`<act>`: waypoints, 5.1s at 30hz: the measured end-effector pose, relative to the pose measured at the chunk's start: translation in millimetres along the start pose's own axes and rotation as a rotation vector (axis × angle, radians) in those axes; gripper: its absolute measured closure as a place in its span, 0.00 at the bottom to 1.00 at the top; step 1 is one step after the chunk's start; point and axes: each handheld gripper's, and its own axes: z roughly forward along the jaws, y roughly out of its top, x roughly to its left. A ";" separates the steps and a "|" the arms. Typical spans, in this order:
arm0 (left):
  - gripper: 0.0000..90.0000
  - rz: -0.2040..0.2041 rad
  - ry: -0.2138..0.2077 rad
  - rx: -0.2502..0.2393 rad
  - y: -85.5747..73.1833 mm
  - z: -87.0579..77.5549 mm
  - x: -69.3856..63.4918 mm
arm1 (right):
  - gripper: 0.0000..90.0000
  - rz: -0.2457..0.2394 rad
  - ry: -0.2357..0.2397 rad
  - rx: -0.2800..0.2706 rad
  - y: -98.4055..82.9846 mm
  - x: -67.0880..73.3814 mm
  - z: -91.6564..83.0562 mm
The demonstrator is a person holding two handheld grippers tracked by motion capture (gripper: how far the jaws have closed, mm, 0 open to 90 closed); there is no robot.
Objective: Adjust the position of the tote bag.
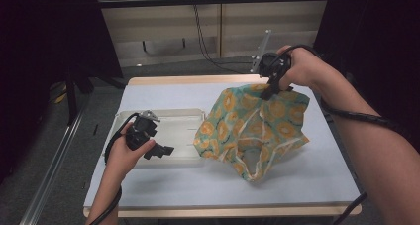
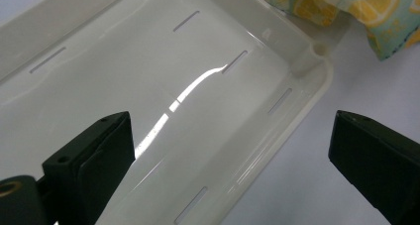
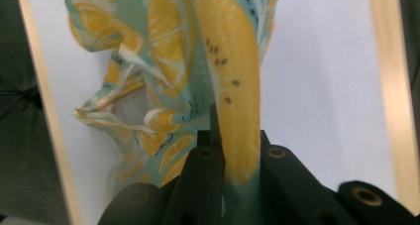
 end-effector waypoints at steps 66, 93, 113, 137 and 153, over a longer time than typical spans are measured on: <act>0.48 0.254 -0.179 -0.052 95.4 23.2 -57.3 | 0.56 0.419 0.004 0.038 -79.9 8.9 -27.2; 0.66 0.219 -0.210 -0.076 112.2 13.1 -59.9 | 0.98 0.499 0.019 0.004 -90.0 6.4 -47.0; 0.67 0.270 -0.206 -0.120 128.1 22.9 -82.4 | 1.00 0.551 0.027 -0.024 -93.8 6.6 -50.2; 0.07 0.197 -0.124 -0.125 136.6 31.3 -97.8 | 0.99 0.564 0.035 -0.036 -95.7 6.6 -51.3; 1.00 0.212 -0.212 -0.148 152.9 5.7 -83.4 | 1.00 0.562 0.046 -0.052 -102.0 4.1 -54.1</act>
